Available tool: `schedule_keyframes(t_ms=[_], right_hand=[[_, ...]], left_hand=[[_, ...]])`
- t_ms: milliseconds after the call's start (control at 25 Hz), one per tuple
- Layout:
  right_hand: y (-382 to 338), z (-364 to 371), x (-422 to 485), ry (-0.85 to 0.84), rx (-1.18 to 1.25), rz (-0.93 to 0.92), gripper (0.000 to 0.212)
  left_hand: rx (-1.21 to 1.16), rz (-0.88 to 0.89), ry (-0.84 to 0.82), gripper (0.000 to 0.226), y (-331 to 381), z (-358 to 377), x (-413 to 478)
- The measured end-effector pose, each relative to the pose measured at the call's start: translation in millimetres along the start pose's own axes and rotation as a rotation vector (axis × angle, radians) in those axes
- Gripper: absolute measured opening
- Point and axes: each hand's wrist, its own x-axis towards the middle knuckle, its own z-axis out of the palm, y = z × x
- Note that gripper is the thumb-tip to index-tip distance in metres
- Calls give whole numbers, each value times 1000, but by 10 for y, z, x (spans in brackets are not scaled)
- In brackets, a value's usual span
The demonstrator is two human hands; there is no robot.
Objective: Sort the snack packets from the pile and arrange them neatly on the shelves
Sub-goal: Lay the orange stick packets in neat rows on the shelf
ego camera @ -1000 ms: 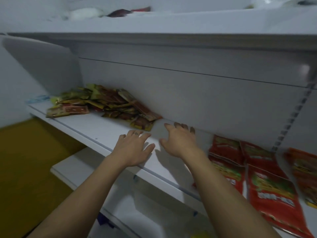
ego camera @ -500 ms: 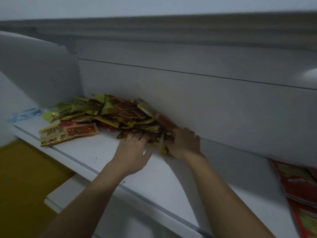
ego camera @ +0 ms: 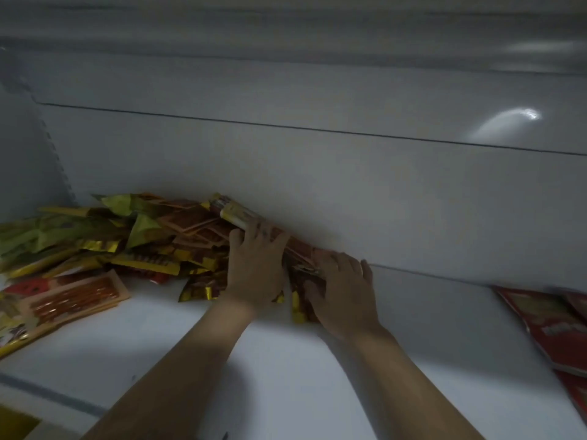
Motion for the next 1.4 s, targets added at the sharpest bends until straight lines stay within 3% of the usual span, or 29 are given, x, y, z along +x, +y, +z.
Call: schedule_keyframes(t_ms=[80,280,400,560,720,800,1000,1120,1160,1280,1400], right_hand=[[39,38,28,11,-38,37,47],[123,17,78,-30,-46,121,58],[132,-16,67,-46,-27,118,51],[49,-70,1,-50,45,125,61],[11,-188,-49,48,141,150,46],[-34,-278,-91,70,267,211,41],[-223,-415,-88,-56,809,375,42],[-336,-357,-2,-74,1138,449,12],[-378,-328,11,-80,1162,453,14],[-498,-217,50,-102,975,396,37],[-616,-226,124,-76,887,352,28]], left_hand=[[19,-37,-44,54,3,123,31],[-19,-118,58,41,-4,181,63],[-68,-131,87,33,-10,193,76],[-151,-95,278,19,-98,233,52],[-201,-12,469,12,-149,192,-5],[-228,34,548,11,-117,140,-37],[-371,172,661,11,82,33,-209],[-434,302,629,7,130,29,-360],[-432,318,601,8,122,27,-403],[-419,299,546,19,63,-3,-540],[-343,317,471,21,-50,-45,-696]])
